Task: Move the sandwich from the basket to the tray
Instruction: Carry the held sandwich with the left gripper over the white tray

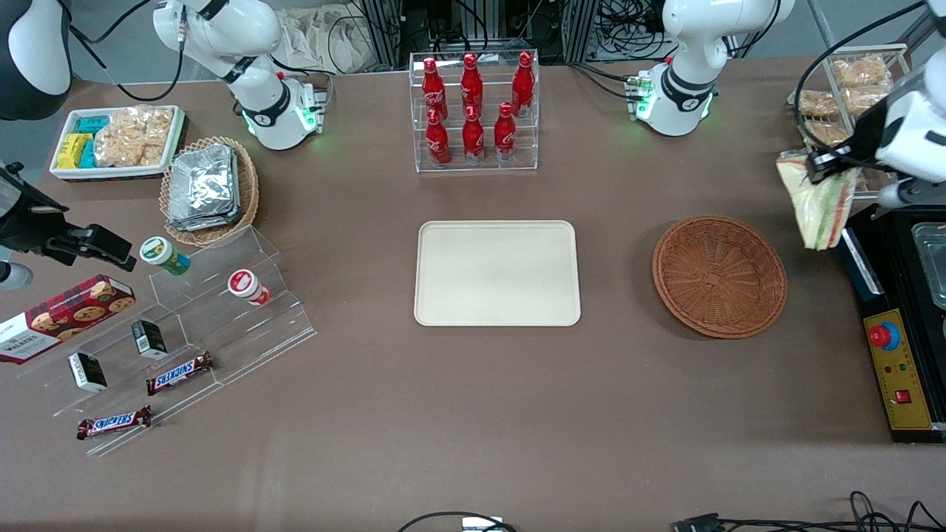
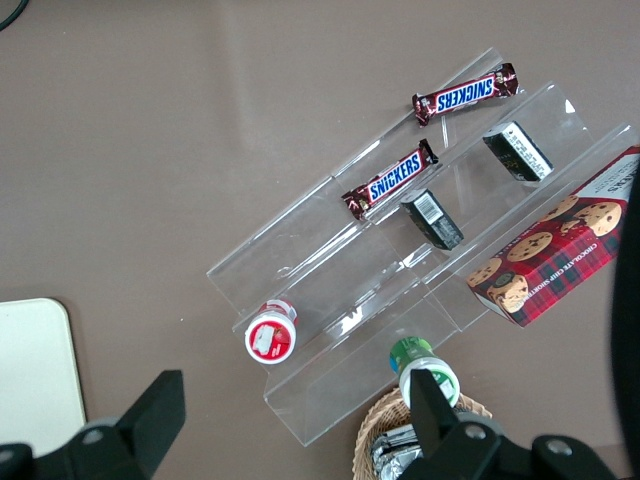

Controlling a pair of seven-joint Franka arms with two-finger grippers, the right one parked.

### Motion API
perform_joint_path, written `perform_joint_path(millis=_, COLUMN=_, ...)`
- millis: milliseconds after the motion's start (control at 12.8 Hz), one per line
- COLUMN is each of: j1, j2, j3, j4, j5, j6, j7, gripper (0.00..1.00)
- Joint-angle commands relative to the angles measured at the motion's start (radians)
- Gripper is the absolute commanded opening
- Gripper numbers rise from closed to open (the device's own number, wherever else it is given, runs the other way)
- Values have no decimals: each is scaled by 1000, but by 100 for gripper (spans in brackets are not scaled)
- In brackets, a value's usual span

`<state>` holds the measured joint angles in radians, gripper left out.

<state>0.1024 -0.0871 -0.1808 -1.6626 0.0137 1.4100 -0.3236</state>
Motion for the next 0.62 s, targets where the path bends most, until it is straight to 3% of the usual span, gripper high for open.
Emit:
perform_joint_path(millis=0, j1=-13, j2=79, j3=-127, j4=102, j5=0, j6=-37, j7=-188, gripper=0)
perform_joint_path(millis=312, j1=-20, j2=321, j3=-450, j4=294, j5=17, j6=-28, j7=-587, gripper=0)
perform_joint_path(millis=545, j1=-123, j2=498, j3=-577, j4=409, j5=127, j6=-16, j7=-712, gripper=0)
